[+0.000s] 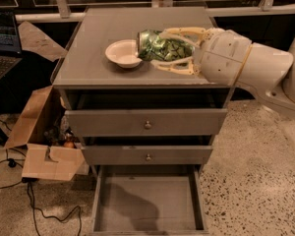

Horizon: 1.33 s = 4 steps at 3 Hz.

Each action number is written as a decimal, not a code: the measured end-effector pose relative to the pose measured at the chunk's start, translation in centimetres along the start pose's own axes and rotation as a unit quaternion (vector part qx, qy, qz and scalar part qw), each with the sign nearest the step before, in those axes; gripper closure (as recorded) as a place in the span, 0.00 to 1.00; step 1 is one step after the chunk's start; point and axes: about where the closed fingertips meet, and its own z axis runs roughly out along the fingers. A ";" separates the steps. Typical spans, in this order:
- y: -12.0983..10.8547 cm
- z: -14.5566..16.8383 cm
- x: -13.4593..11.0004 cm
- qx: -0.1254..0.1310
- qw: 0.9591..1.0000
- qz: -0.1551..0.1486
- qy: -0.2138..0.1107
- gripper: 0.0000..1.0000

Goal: Pick green can from bottom drawer and place on counter

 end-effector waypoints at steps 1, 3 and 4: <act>-1.5 -0.3 3.3 0.026 0.999 -0.009 0.042 1.00; 0.5 -3.8 8.9 0.075 0.992 0.030 0.095 1.00; 1.2 -4.8 11.2 0.075 0.992 0.039 0.093 1.00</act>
Offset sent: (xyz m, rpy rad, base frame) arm 0.0563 -0.0952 -0.0590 0.0573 0.0568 -0.3458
